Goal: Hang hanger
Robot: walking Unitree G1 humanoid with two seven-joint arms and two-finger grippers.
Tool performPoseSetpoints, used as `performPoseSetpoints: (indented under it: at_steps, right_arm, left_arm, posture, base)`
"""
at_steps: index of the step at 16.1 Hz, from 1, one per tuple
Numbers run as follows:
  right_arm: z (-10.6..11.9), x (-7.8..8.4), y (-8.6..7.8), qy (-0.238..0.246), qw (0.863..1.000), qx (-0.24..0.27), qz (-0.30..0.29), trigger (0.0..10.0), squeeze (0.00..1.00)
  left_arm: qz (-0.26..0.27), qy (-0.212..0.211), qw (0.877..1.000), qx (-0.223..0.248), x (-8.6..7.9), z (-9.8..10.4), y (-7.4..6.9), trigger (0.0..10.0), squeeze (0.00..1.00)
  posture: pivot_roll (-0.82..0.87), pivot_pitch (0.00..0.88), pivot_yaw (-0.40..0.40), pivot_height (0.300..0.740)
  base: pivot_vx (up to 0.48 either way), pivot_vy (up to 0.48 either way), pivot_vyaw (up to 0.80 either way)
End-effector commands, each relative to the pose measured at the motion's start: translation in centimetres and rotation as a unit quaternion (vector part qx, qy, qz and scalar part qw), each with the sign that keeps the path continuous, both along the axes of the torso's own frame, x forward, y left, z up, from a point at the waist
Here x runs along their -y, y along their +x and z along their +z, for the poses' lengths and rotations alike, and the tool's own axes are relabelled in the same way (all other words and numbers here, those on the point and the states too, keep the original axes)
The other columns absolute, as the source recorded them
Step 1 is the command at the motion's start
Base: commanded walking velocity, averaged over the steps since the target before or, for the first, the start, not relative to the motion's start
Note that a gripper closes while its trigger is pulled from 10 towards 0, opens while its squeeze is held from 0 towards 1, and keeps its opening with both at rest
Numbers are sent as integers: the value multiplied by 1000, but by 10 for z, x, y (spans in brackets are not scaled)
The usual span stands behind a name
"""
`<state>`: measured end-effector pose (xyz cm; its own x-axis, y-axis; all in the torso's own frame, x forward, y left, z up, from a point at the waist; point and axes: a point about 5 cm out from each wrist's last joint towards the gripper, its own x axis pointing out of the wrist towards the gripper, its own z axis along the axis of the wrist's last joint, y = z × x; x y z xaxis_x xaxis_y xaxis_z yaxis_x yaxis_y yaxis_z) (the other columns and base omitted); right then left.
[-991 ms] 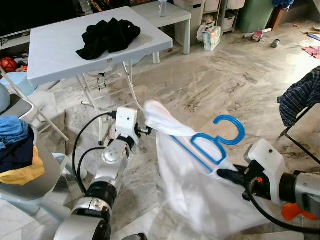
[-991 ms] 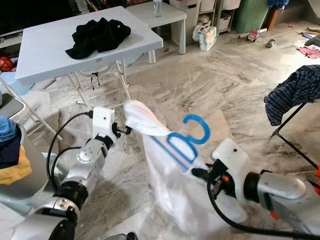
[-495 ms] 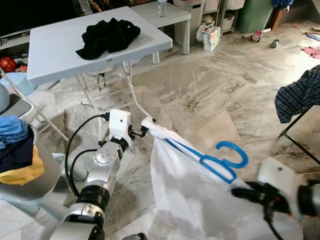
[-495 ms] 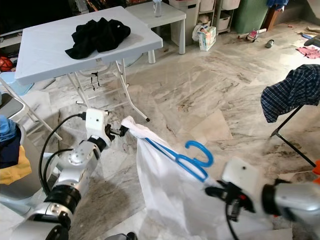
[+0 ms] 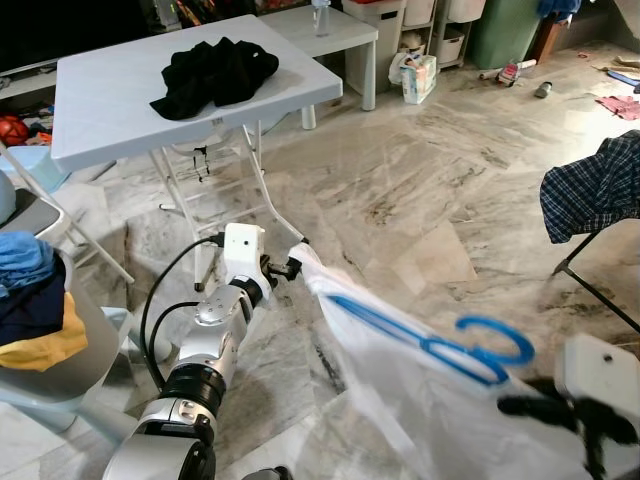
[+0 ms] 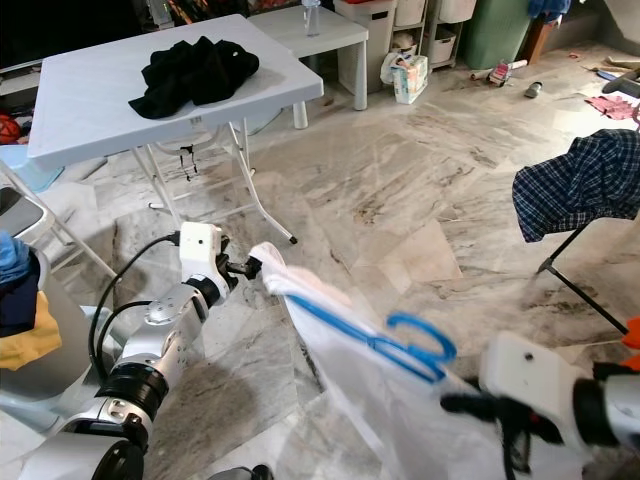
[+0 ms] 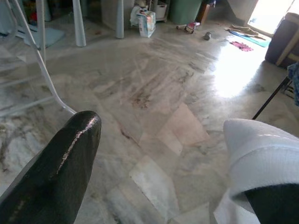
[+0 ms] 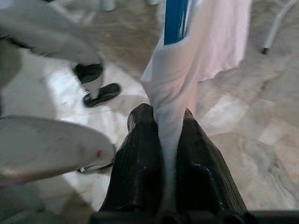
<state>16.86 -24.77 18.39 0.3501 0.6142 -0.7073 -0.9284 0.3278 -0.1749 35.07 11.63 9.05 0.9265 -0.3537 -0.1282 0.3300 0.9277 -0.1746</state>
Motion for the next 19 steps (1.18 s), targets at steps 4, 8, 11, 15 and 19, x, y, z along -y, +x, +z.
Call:
performPoseSetpoints:
  at_steps: [4, 8, 11, 15, 19]
  right_arm:
    - [36, -4, 2, 55, 997, 27, 44, 10000, 0]
    - [57, -7, 16, 116, 990, 75, 23, 10000, 0]
    - [51, -8, 27, 113, 988, 104, -1, 10000, 0]
    - [57, -12, 35, 169, 979, 114, -25, 10000, 0]
    - [31, 10, 31, 16, 996, 83, -15, 10000, 0]
  left_arm:
    - [-13, 3, 999, -50, 0, -14, -5, 10000, 0]
    - [-71, 20, 995, -71, 20, -28, -18, 10000, 0]
    - [-109, 10, 992, -68, 32, -26, -22, 10000, 0]
    - [-150, 25, 987, -61, 37, -23, -25, 10000, 0]
    - [-80, 10, 997, 5, 28, 3, -9, 10000, 0]
  posture:
    - [-224, 68, 73, 740]
    - [-222, 67, 73, 740]
    - [-214, 66, 71, 740]
    - [-212, 64, 73, 740]
    - [-217, 65, 72, 740]
  base:
    - [0, 0, 0]
    - [0, 0, 0]
    - [0, 0, 0]
    - [0, 0, 0]
    - [0, 0, 0]
